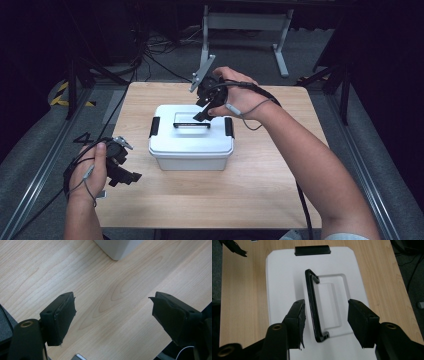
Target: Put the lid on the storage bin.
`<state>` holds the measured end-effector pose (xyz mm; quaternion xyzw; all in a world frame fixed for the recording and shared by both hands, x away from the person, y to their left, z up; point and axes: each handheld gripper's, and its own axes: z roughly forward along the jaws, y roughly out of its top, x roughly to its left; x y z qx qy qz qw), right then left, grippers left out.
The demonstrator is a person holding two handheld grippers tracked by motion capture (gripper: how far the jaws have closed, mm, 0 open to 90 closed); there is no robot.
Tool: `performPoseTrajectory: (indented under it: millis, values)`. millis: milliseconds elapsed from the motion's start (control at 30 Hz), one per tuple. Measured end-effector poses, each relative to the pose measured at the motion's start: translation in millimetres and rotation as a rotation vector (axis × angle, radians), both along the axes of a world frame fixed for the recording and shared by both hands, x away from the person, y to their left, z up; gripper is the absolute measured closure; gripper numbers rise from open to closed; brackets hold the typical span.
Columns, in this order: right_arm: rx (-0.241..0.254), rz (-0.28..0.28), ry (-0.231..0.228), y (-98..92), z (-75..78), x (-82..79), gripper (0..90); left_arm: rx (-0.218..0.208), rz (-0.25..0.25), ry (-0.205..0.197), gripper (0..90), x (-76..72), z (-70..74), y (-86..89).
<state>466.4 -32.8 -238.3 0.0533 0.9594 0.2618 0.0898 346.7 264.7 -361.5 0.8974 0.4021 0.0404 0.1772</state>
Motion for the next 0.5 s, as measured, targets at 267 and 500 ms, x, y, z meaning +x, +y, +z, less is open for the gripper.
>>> performPoseTrajectory:
  millis: [267,500]
  values:
    - [0.030,-0.078,-0.025,-47.8,10.3,-1.9,47.2,0.001,0.001,-0.002,19.5,-0.6,-0.5,-0.4]
    - [0.037,-0.146,-0.043,-82.7,15.5,-5.0,43.6,0.001,0.001,0.001,19.4,1.7,0.2,-0.8]
